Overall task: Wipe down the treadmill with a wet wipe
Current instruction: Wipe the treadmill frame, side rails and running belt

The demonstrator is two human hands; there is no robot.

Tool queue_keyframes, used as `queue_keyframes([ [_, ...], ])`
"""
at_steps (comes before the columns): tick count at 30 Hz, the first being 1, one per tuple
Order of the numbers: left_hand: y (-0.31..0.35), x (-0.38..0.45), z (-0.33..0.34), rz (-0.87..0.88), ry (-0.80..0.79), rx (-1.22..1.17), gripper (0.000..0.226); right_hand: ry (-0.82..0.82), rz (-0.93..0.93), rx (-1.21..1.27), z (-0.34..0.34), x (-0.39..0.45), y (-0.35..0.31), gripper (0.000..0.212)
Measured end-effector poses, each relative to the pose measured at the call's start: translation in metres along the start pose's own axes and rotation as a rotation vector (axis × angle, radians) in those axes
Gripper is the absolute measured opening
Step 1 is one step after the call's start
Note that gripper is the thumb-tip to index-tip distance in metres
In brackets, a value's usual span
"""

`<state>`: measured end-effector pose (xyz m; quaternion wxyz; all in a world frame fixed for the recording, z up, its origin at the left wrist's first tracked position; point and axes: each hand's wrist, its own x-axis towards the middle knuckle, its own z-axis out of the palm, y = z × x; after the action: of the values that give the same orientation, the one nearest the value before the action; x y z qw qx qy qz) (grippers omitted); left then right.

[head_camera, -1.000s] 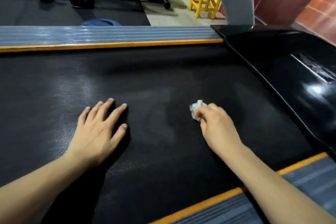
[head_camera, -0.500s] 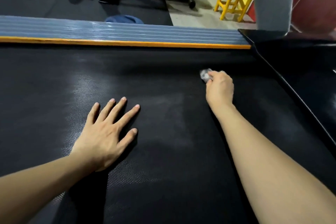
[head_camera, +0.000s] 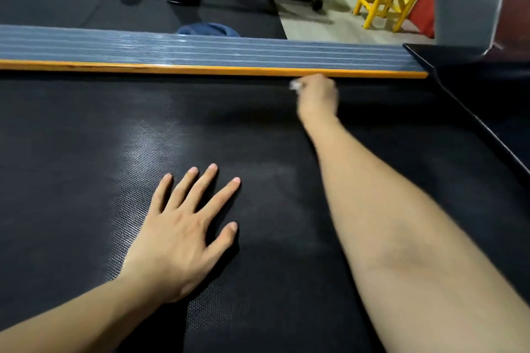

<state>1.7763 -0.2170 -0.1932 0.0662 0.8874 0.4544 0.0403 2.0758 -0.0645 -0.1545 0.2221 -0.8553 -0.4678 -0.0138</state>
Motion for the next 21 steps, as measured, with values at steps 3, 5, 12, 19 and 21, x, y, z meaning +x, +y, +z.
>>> queue_keyframes([
  [3, -0.002, -0.001, -0.002, 0.0, 0.012, -0.018, 0.065, -0.188, -0.315, -0.018, 0.016, -0.03, -0.058, 0.029],
  [5, 0.0, -0.002, -0.003, 0.008, 0.005, -0.019, 0.065, -0.208, -0.393, -0.024, 0.001, -0.036, -0.052, 0.027],
  [12, 0.001, -0.002, -0.002, -0.002, 0.015, -0.017, 0.065, 0.086, 0.137, -0.117, -0.048, -0.013, 0.088, 0.038],
  [19, 0.0, -0.002, -0.003, 0.001, 0.019, -0.024, 0.066, -0.245, -0.552, 0.005, 0.002, -0.103, -0.065, 0.028],
  [21, -0.001, -0.003, -0.003, -0.001, 0.023, -0.032, 0.066, -0.189, -0.634, 0.006, -0.002, -0.099, -0.048, 0.026],
])
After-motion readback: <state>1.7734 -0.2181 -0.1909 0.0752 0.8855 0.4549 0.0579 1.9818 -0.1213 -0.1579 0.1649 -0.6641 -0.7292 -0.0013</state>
